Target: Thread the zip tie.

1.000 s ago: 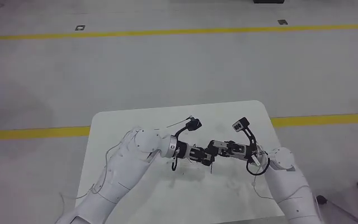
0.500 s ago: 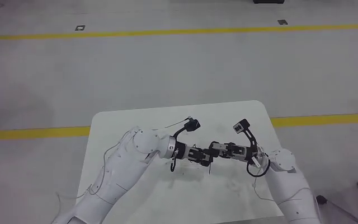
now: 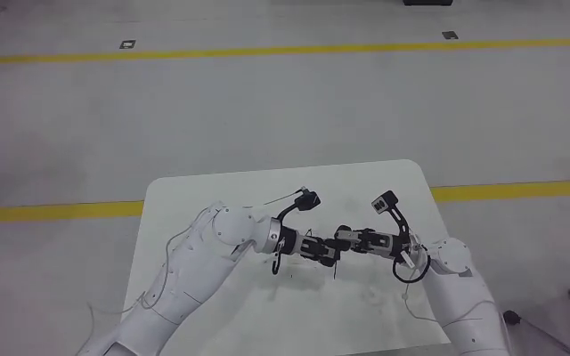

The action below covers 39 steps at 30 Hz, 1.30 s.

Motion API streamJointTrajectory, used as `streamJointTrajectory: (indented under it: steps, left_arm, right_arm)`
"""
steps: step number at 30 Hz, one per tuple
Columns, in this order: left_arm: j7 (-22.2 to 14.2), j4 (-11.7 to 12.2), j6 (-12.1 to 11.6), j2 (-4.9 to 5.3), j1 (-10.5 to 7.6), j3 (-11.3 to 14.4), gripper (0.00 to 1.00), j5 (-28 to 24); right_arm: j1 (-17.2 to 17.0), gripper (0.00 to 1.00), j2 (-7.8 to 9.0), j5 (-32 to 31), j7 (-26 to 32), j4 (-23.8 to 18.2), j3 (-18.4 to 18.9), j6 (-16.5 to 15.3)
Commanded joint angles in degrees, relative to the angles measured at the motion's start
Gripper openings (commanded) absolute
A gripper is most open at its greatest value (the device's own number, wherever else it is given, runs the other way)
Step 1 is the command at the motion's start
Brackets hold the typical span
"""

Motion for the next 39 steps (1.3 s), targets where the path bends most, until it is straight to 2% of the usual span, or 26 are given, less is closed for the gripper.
streamJointTrajectory:
  steps: [1,14,16,17,19,20,21,22,23,25,26,27,30,31,36,39]
  left_arm:
    - [0.15,-0.06,0.06,0.15,-0.10,0.24,0.00,-0.21]
    - [1.19,-0.67,0.67,1.13,-0.51,1.60,0.00,-1.20]
    - [1.41,-0.73,0.77,1.27,-0.59,1.81,0.25,-1.42]
    - [1.49,-0.76,0.80,1.33,-0.63,1.90,0.27,-1.50]
    - [1.65,-0.76,0.85,1.45,-0.73,2.07,0.47,-1.67]
    - [1.76,-0.75,0.87,1.52,-0.80,2.18,0.51,-1.83]
    - [1.83,-0.73,0.87,1.57,-0.85,2.27,0.67,-1.97]
    - [1.88,-0.69,0.85,1.62,-0.91,2.37,0.78,-2.10]
    - [1.91,-0.63,0.80,1.69,-1.01,2.51,0.81,-2.29]
    - [2.05,-0.44,0.72,1.76,-1.20,2.75,0.77,-2.53]
    - [2.14,-0.33,0.69,1.79,-1.30,2.86,0.65,-2.67]
    - [2.26,-0.21,0.65,1.84,-1.45,3.02,0.64,-2.82]
    - [2.52,0.07,0.59,1.96,-1.84,3.33,0.85,-3.21]
    - [2.69,0.16,0.57,1.99,-1.94,3.35,1.00,-3.46]
    - [5.70,0.45,0.74,2.21,-1.59,2.41,1.00,-6.33]
    - [10.20,-0.07,0.75,2.27,-0.27,1.27,1.00,-9.46]
  right_arm:
    - [-0.10,0.00,-0.02,-0.20,0.00,-0.11,0.11,0.00]
    - [-0.85,0.00,-0.25,-1.00,-0.07,-0.85,1.05,0.00]
    - [-1.04,0.00,-0.31,-1.04,-0.40,-0.95,1.30,0.00]
    - [-1.12,0.00,-0.34,-1.03,-0.46,-1.01,1.37,0.00]
    - [-1.23,0.00,-0.40,-1.03,-0.52,-1.04,1.51,0.00]
    - [-1.27,0.00,-0.44,-1.04,-0.53,-1.04,1.59,0.00]
    - [-1.29,0.00,-0.47,-1.03,-0.55,-1.04,1.64,0.00]
    - [-1.32,0.00,-0.50,-1.00,-0.57,-1.02,1.68,0.00]
    - [-1.33,0.00,-0.54,-1.03,-0.56,-0.98,1.73,0.00]
    - [-1.32,0.00,-0.61,-1.07,-0.54,-0.88,1.78,0.00]
    - [-1.31,0.00,-0.65,-1.07,-0.54,-0.80,1.80,0.00]
    - [-1.28,0.00,-0.70,-1.10,-0.54,-0.70,1.81,0.00]
    - [-1.17,0.00,-0.79,-1.33,-0.76,-0.38,2.03,0.00]
    - [-1.14,0.00,-0.82,-1.40,-1.05,-0.31,2.22,0.00]
    - [-1.42,0.00,-1.14,-0.75,-4.06,-0.35,3.82,0.00]
    - [-1.86,0.00,-1.56,0.18,-6.07,-1.04,4.69,0.00]
